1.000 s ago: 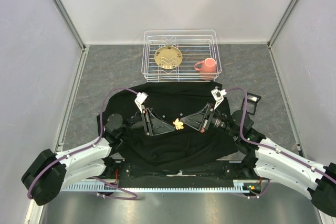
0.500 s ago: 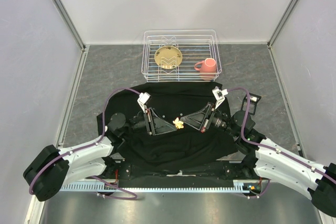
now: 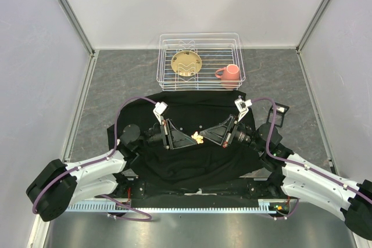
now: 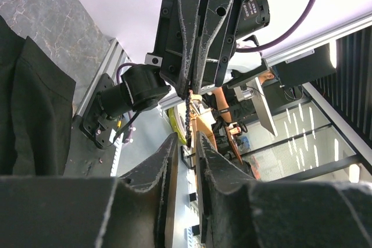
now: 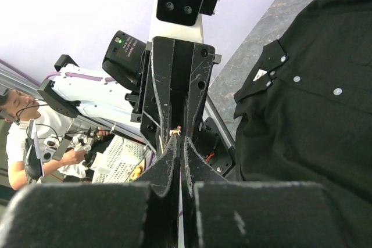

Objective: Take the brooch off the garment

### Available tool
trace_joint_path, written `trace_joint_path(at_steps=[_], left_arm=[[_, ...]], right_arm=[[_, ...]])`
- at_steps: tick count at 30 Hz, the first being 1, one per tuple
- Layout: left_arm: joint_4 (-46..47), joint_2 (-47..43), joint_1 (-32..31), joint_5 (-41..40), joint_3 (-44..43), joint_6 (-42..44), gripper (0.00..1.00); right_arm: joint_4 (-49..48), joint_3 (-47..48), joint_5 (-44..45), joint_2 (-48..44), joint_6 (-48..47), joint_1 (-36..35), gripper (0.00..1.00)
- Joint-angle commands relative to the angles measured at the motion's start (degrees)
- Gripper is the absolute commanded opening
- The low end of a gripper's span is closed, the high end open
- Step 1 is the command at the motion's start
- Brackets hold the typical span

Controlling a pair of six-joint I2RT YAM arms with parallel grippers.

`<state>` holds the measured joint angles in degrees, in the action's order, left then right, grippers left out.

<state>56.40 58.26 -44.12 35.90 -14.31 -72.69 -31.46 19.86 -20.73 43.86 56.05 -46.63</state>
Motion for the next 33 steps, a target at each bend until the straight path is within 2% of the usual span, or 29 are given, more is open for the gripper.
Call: trace_joint_path(at_steps=[1,9,11,12,13,16,22,28,31,33], left_arm=[[2.75,-0.16,-0.35,-1.27,-2.04,-0.88,0.23],[0.74,-0.95,-0.35,-1.44,-2.31,0.26,0.02],[0.03,-1.74,-0.35,-1.80,-2.04,1.05,0.02],[-0.59,-2.09,-0.35,-2.15,-1.87,1.23,0.02],[-1.90,-3.05,-0.35,-2.24,-1.87,1.58,0.02],[-7.68,-5.42,-0.35,-2.50,-2.83,4.21,0.02],[-18.60,-10.97,-0.35,-4.52,-5.03,9.75,0.02],[-19.75,-13.79,-0.35,-4.88,-4.42,9.76,0.02],[-18.00,-14.05,-0.35,-5.14,-3.36,8.27,0.02],[-17.47,-13.79,-0.35,-4.96,-3.27,7.56,0.02]], right_arm=[[-3.43,0.01,-0.89,-0.35,0.73,0.14,0.00],[-1.15,0.27,-1.06,-0.79,0.64,0.05,0.00],[-0.09,0.53,-1.07,-0.26,0.55,0.05,0.09],[1.74,0.79,-0.89,-0.26,0.38,0.14,0.16],[2.80,0.97,-0.54,-0.70,0.29,0.05,0.29],[8.15,1.94,1.12,-2.89,-1.82,0.05,0.46],[15.47,3.08,5.00,-8.25,-3.76,0.14,0.70],[13.63,4.67,-0.44,-7.30,-6.22,0.05,0.78],[7.92,4.05,-4.39,-5.46,-5.17,0.05,0.79],[4.94,4.75,-6.24,-3.18,-4.12,0.05,0.74]])
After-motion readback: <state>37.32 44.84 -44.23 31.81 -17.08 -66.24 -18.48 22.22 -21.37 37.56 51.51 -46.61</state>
